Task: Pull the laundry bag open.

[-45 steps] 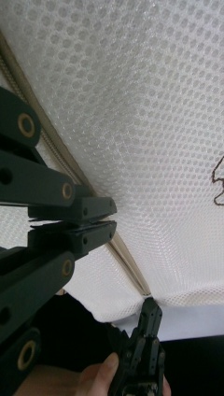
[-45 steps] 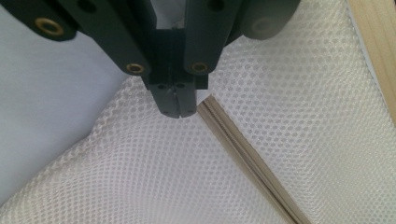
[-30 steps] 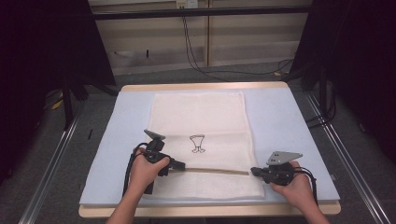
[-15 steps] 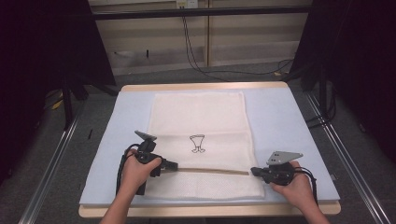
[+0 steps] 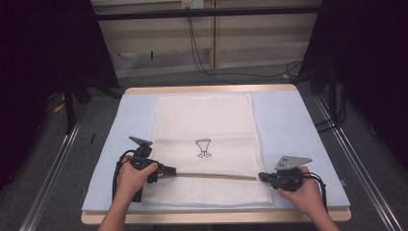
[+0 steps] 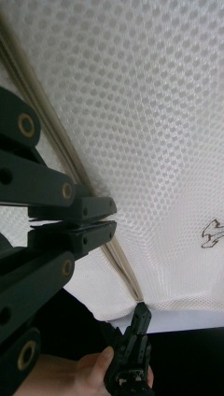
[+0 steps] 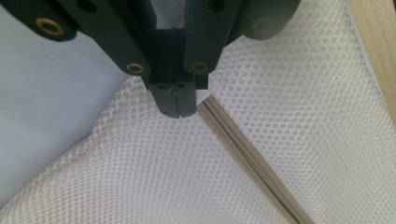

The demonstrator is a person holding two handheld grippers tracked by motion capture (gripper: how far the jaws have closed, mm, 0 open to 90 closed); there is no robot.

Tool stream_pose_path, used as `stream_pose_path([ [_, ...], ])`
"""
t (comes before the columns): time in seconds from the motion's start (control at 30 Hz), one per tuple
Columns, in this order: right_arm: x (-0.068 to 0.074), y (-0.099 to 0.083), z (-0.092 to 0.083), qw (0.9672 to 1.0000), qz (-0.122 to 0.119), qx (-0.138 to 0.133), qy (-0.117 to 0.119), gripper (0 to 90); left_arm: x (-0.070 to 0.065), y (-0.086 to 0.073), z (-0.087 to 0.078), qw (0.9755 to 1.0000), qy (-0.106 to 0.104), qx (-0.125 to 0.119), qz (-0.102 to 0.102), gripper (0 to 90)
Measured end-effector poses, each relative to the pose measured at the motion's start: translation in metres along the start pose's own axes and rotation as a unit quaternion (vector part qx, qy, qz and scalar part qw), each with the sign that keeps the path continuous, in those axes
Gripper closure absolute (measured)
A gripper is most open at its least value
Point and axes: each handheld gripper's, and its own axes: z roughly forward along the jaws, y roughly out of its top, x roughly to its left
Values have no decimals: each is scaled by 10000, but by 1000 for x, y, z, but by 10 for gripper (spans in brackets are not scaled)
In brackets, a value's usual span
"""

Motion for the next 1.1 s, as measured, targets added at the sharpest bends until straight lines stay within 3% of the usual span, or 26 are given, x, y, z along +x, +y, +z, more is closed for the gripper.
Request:
stream_pose_path([
  [0.17, 0, 0, 0, 10000, -1, -1, 9, 900, 8, -2, -8, 9999, -19, -52, -102, 875],
  [0.27, 0, 0, 0, 10000, 3, -4, 5, 900, 13, -4, -14, 9997, 103, -140, -162, 874],
  [0.53, 0, 0, 0, 10000, -2, -7, 3, 900, 29, -9, -33, 9990, -40, -308, -307, 874],
  [0.77, 0, 0, 0, 10000, -10, -13, 0, 900, 43, -13, -52, 9983, 145, -419, -382, 874],
  [1.07, 0, 0, 0, 10000, -7, -2, 3, 900, 58, -19, -67, 9975, 121, -490, -488, 874],
  [1.1, 0, 0, 0, 10000, -7, -4, 5, 900, 61, -19, -69, 9973, 198, -467, -522, 874],
])
